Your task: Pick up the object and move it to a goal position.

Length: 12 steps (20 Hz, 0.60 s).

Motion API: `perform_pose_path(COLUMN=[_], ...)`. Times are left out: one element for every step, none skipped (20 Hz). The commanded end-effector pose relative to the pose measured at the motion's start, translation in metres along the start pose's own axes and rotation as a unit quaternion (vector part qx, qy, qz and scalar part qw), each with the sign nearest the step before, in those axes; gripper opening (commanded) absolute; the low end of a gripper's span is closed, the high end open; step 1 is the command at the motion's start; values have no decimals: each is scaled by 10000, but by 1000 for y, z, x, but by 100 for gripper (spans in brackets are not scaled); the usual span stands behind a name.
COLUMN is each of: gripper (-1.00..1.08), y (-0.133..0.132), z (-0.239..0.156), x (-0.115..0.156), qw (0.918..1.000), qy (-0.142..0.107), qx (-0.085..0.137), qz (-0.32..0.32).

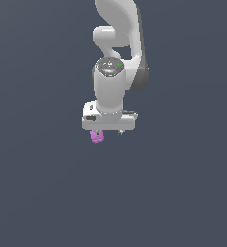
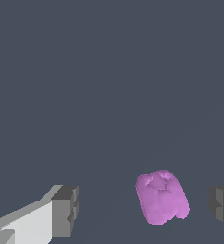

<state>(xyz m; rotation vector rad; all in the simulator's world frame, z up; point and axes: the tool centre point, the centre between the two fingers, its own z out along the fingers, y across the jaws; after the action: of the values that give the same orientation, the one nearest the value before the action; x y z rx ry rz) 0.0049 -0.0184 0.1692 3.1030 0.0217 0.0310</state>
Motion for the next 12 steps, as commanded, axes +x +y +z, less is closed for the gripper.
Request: perform_pose_path(gripper=[100,100,100,100,100,100,100,100,100,100,100,100], y=[0,0,1,2,3,5,7,8,9,9,9,9], z=[0,-1,-2,-4,-8,-12,-16,-19,-20,-21,-21,-20], x=[0,0,1,2,4,6,8,9,10,11,10,10], qw=[10000,10000,10000,10000,10000,9999,9999,9999,9998,9998,9998,9998], qy=[0,5,17,38,68,104,137,162,177,184,184,177], qx=[0,-1,-5,-10,-19,-29,-39,-46,-51,-53,-53,-50], qz=[0,1,2,5,10,14,18,20,21,20,20,20])
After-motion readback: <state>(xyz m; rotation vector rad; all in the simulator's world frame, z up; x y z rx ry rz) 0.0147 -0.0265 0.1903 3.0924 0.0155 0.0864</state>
